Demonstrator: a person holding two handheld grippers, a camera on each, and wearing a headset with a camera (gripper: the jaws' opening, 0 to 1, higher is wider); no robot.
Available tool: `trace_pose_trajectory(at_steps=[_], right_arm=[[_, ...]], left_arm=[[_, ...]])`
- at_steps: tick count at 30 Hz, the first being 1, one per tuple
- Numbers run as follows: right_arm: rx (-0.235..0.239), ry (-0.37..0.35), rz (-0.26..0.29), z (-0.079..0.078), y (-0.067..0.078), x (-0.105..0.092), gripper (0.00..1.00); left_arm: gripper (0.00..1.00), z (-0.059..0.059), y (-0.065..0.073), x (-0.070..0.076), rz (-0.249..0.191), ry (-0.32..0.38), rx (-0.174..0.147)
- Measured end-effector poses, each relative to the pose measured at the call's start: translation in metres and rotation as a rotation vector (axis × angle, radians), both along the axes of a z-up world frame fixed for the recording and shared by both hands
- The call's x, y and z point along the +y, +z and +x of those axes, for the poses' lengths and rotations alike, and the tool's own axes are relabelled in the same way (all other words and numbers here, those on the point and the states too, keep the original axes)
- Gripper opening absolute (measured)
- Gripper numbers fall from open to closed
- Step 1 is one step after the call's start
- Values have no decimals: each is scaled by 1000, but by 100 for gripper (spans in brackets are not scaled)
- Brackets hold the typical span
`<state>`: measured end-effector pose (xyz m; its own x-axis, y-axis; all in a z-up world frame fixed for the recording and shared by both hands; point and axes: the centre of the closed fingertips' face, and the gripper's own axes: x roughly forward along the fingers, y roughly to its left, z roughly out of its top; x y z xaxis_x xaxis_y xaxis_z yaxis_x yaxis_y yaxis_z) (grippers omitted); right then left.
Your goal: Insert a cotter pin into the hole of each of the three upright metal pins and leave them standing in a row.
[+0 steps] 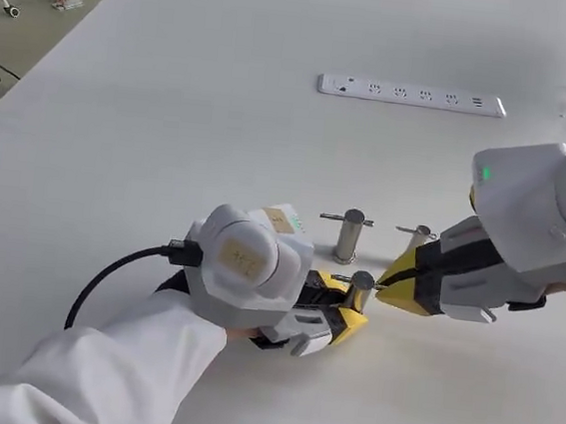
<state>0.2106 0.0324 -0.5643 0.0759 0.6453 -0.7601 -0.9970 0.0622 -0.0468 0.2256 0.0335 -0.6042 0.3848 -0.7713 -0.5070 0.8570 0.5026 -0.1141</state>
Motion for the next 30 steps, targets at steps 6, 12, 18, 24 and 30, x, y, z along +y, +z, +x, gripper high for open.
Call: trace_pose_trajectory(at_steps=[6,12,18,24,30], right_arm=[[-38,50,-22,-1,-1,4,0],[-14,40,12,-2,3,6,7],[-33,24,20,-1,8,7,17],[-24,-28,68,1,13,9,21],[-1,-49,100,-1,16,11,22]], left_arm=[[12,0,0,0,5,-4,-4],[13,-1,1,0,3,4,-7],[17,-4,3,0,-13,-4,1],[32,-12,14,5,-58,-3,10],[51,-27,24,11,-142,11,65]])
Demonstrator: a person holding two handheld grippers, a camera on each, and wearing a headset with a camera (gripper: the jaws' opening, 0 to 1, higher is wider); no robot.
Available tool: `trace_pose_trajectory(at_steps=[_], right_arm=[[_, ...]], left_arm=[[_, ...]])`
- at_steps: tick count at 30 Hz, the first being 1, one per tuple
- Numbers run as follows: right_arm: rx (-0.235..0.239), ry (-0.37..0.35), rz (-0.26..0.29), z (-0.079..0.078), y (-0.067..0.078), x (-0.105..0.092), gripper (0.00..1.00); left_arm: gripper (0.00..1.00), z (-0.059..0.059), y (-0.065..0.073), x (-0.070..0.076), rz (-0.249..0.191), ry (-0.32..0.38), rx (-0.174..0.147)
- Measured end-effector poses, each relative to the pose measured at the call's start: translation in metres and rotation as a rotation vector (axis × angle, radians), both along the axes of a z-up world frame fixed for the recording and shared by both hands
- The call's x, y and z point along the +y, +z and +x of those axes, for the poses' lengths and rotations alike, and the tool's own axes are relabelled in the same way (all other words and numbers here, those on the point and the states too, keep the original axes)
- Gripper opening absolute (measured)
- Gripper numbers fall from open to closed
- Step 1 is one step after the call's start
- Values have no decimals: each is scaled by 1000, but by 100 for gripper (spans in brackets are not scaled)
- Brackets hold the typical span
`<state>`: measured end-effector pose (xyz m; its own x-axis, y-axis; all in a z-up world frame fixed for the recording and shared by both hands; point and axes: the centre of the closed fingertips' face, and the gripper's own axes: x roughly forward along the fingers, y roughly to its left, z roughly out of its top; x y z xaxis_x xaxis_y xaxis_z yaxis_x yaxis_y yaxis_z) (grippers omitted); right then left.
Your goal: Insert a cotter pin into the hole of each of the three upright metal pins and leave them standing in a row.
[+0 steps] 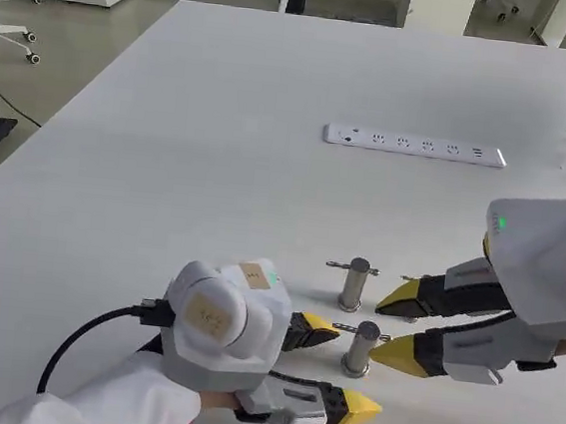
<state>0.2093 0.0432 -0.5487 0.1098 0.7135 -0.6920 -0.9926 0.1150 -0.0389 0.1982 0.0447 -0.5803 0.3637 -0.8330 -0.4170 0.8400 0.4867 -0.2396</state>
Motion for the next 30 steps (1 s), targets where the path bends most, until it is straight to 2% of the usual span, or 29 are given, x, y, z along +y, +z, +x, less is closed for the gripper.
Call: trace_pose_trajectory(at_steps=[1,2,5,9,12,15,19,21,22,26,30], right_arm=[[-1,-4,4,0,0,0,22],[-1,-6,9,0,1,1,23],[-2,-11,30,0,2,2,25],[-1,-11,94,-3,9,8,28],[-8,-18,97,-2,9,9,32],[-2,-26,103,-2,7,9,32],[9,-40,107,-2,4,9,34],[15,-45,108,-3,1,9,35],[14,-48,108,-3,0,9,35],[29,-68,130,-2,-3,10,35],[47,-74,137,-1,-9,11,34]], left_arm=[[55,0,3,1,-17,10,4],[61,-1,4,5,-19,13,-6],[72,-6,10,9,-42,20,10],[85,-9,20,19,-81,60,16],[92,-13,27,27,-105,72,31],[100,-15,31,36,-109,92,29],[99,-16,39,52,-144,138,40],[100,-18,40,58,-145,152,51],[100,-21,39,61,-133,154,61],[99,-25,36,73,-96,166,56],[99,-27,43,78,-143,192,65]])
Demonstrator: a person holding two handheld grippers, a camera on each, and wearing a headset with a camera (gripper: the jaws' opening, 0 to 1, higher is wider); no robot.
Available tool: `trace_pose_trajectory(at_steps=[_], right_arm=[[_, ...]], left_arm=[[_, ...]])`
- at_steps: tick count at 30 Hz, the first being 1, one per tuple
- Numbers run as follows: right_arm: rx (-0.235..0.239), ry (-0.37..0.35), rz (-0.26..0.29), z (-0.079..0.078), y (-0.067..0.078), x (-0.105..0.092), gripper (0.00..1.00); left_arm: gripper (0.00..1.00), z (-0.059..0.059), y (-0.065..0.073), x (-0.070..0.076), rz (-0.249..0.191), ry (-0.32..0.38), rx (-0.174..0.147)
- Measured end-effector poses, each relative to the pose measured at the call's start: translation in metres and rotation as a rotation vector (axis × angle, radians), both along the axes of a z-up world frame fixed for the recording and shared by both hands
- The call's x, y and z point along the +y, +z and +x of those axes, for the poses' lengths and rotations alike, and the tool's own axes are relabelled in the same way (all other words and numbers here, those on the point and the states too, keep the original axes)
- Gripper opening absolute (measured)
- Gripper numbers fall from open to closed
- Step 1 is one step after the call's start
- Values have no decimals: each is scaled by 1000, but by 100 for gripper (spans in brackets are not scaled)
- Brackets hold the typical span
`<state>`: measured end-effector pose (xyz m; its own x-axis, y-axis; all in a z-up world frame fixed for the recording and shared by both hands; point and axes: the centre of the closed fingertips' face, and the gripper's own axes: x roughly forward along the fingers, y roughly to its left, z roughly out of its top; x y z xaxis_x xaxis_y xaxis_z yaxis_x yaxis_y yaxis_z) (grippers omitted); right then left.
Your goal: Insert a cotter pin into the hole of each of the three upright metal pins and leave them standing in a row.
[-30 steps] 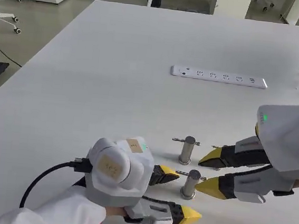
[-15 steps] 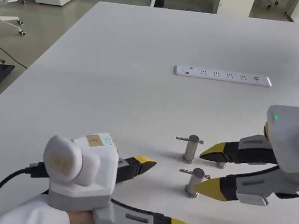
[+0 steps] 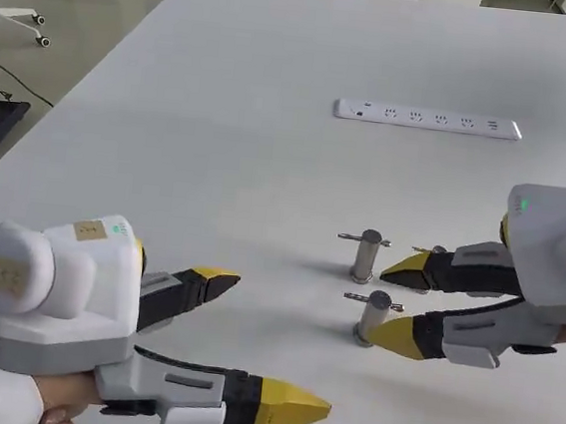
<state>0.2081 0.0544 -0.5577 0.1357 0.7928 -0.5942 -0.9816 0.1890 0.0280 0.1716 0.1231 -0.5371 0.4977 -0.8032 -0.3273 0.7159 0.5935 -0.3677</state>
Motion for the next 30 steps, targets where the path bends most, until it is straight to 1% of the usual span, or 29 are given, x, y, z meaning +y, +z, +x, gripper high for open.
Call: trace_pose_trajectory(at_steps=[2,6,8,10,13,16,18,20,21,22,25,28,30], right_arm=[[4,-1,0,0,-3,0,33],[14,-9,4,2,-9,1,32],[17,-11,3,3,-12,1,30],[34,-12,14,3,-14,2,27],[33,-9,14,3,-17,1,24],[39,-10,10,2,-21,0,23],[45,-15,16,1,-21,1,21],[25,-36,21,3,-21,2,12],[26,-44,19,5,-21,1,9],[35,-48,29,5,-20,0,10],[25,-46,30,4,-19,0,9],[29,-50,34,5,-18,0,9],[15,-41,34,5,-17,-1,9]], left_arm=[[99,1,2,3,-6,14,4],[99,1,4,5,-3,23,-2],[99,1,4,6,-2,24,2],[99,1,3,10,3,32,7],[99,1,3,14,5,42,12],[99,2,3,18,7,51,12],[99,2,3,20,14,58,13],[99,2,3,21,14,63,14],[99,1,4,22,13,66,15],[99,2,3,23,13,72,16],[99,1,1,26,22,74,23],[99,2,0,28,28,78,28],[99,2,0,30,31,79,29]])
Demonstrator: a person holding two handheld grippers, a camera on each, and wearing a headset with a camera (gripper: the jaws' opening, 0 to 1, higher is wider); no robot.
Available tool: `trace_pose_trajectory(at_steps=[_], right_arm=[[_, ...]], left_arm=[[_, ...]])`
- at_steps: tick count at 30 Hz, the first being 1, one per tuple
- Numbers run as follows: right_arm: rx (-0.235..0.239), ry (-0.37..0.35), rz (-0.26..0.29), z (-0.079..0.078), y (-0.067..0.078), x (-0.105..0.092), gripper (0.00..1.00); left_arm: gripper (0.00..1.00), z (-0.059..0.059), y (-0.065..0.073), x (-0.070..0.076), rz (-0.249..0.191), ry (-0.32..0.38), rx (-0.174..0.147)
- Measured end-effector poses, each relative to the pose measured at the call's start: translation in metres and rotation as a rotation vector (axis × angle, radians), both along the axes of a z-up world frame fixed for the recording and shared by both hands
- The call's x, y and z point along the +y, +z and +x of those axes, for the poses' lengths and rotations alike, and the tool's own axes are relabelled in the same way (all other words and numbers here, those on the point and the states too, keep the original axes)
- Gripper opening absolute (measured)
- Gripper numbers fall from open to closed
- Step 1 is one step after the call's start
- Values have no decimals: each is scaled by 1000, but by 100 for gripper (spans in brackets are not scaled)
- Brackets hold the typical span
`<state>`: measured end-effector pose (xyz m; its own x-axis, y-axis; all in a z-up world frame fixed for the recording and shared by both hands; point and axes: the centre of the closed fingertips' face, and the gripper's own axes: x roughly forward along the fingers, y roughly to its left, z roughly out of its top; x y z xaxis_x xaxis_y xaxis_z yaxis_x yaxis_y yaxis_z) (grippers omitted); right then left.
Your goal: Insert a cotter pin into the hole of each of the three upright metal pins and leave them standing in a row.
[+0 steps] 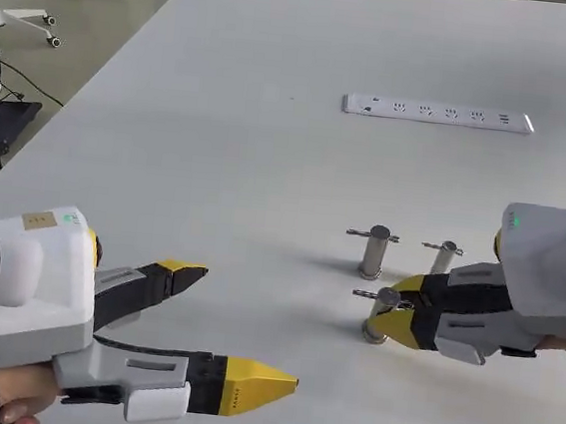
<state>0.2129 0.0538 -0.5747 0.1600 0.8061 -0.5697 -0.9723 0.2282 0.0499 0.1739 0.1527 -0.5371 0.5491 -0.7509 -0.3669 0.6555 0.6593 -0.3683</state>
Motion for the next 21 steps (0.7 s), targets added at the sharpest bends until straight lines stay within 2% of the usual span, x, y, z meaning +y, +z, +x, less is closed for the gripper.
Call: trace_pose_trajectory(at_steps=[3,5,9,16,19,21], right_arm=[[-6,-11,2,3,2,-2,8],[-28,-1,-13,4,1,-7,8],[-38,15,-12,1,6,-20,8],[3,31,39,2,21,-52,8],[-23,38,40,7,25,-69,8],[-49,52,1,12,23,-80,8]], left_arm=[[99,0,2,1,5,-1,-1],[99,-1,3,0,11,-7,-1],[99,-1,2,-1,66,-25,-27],[99,2,-2,-10,90,-68,-15],[99,1,-3,-16,86,-82,-6],[99,1,-3,-18,87,-85,-2]])
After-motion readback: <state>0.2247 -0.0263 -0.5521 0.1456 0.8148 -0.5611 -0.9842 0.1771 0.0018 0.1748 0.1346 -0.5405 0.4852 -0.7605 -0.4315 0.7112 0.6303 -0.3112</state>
